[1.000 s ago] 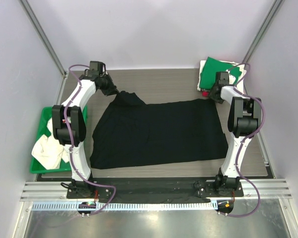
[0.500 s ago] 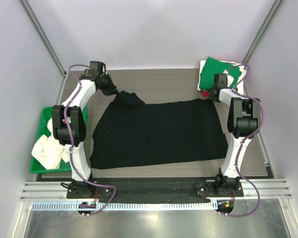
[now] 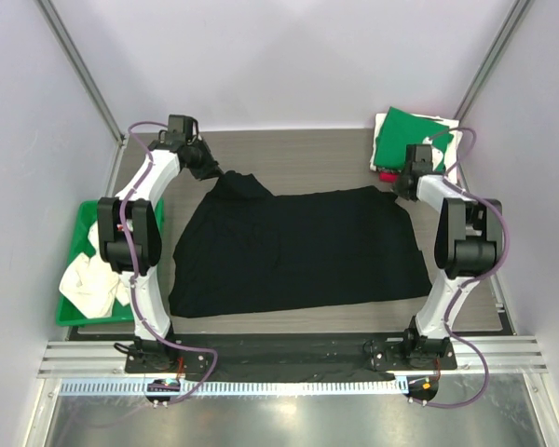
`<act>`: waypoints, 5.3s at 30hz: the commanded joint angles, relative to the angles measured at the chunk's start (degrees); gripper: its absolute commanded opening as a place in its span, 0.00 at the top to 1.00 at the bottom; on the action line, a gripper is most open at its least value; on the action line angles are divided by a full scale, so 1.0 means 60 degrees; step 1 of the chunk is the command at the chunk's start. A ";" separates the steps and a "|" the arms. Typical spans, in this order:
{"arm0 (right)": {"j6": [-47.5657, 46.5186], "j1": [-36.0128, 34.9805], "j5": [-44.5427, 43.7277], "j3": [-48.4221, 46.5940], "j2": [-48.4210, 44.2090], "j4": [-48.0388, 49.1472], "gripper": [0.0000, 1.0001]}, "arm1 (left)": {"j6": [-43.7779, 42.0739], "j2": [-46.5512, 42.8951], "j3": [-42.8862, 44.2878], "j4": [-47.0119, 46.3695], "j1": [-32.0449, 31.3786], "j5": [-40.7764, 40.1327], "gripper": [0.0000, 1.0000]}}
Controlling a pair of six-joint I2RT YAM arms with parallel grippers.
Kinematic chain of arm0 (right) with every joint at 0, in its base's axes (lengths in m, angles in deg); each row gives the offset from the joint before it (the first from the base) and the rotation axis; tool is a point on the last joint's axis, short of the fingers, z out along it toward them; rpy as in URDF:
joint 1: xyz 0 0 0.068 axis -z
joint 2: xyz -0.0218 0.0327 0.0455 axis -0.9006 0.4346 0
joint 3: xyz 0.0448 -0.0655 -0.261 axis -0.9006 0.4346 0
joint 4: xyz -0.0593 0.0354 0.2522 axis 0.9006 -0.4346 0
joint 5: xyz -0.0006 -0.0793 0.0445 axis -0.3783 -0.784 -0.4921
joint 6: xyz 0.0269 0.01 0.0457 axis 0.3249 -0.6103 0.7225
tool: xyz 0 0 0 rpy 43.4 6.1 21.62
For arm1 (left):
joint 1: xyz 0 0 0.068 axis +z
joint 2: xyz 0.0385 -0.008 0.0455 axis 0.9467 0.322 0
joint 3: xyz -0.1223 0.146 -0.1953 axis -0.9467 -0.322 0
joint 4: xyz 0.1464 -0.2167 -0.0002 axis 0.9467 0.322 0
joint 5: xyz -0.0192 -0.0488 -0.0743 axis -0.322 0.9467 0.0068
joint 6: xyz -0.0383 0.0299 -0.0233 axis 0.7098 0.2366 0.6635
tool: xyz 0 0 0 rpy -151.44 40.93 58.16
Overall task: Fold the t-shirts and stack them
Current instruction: Fold the tshirt
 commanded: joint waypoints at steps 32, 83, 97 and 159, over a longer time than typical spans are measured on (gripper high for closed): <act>0.0900 0.1193 0.0830 0.4346 -0.5899 -0.0085 0.99 | 0.0540 -0.7036 -0.7108 -0.0507 -0.0026 -0.0831 1.00; 0.0358 -0.0065 0.4040 0.4097 -0.4086 -0.0364 0.32 | 0.2240 -0.7483 -0.8769 -0.0709 -0.1108 -0.1535 0.55; 0.1367 -0.1323 0.3321 0.5914 -0.4608 -0.0994 0.32 | 0.1756 -0.2091 -0.6313 -0.1125 -0.1154 -0.2633 0.61; 0.1266 -0.4445 0.3598 0.4066 -0.4141 -0.2240 0.33 | 0.1185 -0.2345 -0.4539 -0.1196 -0.1960 -0.1624 0.36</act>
